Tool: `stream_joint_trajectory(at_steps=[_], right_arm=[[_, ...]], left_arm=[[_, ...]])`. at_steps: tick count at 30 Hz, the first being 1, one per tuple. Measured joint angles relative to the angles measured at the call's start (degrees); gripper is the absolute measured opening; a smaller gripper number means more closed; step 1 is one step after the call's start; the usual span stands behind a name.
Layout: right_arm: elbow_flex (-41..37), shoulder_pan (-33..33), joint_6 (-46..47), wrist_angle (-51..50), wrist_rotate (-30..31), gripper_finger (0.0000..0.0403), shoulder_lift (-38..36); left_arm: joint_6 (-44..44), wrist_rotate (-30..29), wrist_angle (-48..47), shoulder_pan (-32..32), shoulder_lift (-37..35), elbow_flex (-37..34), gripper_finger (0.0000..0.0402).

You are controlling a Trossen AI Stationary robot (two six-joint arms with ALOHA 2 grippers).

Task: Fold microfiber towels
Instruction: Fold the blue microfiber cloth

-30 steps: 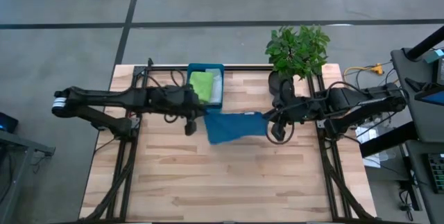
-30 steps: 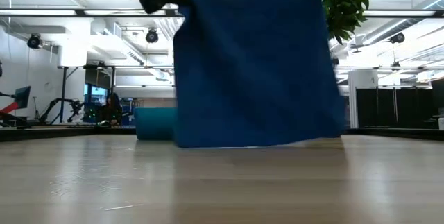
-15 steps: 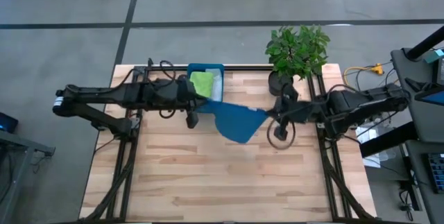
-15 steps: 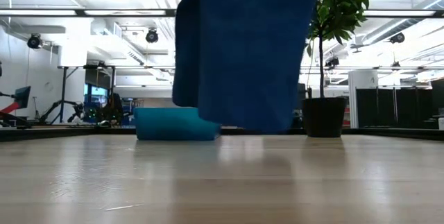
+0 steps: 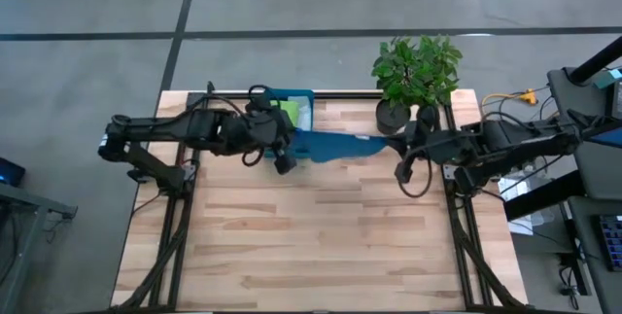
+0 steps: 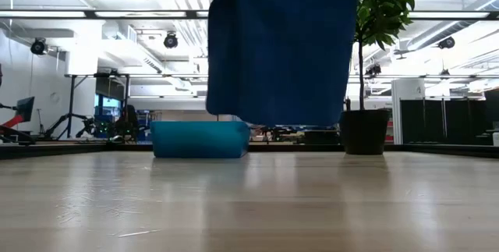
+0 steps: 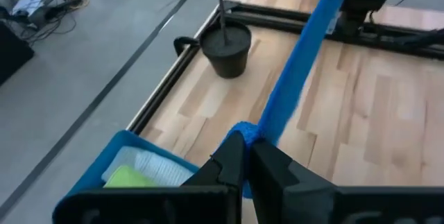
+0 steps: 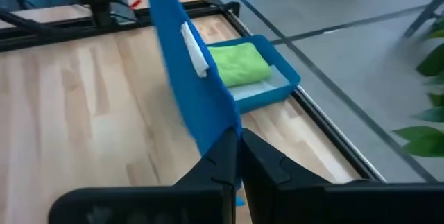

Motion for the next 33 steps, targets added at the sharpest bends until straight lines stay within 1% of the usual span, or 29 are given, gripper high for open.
stream_joint_trajectory(at_steps=[3,8,12,14,15,18,21,23,27,30,33], right_arm=[[0.0,1.3,0.3,0.3,0.4,0.0008,0.0],[-0.2,1.3,1.3,1.5,1.8,0.0008,0.7],[-1.2,0.3,1.0,3.0,3.5,0.0008,1.3],[-1.4,-1.0,3.8,3.4,3.5,0.0008,1.6],[-1.4,-1.5,6.1,3.4,3.2,0.0008,1.6],[-1.5,-2.5,12.7,4.7,0.2,0.0008,1.5],[-1.6,-2.4,15.1,5.4,-1.2,0.0008,1.6],[-2.0,-2.4,14.7,5.4,-1.4,0.0008,1.6],[-3.3,-2.6,10.6,5.0,-0.7,0.0008,1.6],[-4.2,-4.3,5.0,5.4,-0.6,0.0008,1.5],[-4.8,-6.6,3.0,5.4,-2.1,0.0008,1.5]], left_arm=[[0.0,0.1,0.0,-0.2,-0.4,0.0,0.0],[0.7,0.3,0.0,-0.1,-0.9,-0.4,0.0],[3.3,0.8,-0.1,-0.2,-0.9,-0.4,0.0],[3.3,0.9,0.0,0.5,-0.9,-0.5,0.0],[3.2,1.6,0.1,1.1,-0.9,-0.6,0.0],[3.0,5.9,1.4,2.8,-0.9,-0.6,0.0],[3.8,9.9,1.5,4.0,-0.9,-0.8,0.0],[6.4,11.6,1.3,4.6,-0.9,-1.6,0.0],[12.1,11.4,-3.4,6.6,-1.1,-3.1,0.0],[16.3,10.7,-5.6,9.3,-1.6,-3.4,0.0],[18.0,10.8,-5.7,11.2,-2.1,-3.0,0.0]])
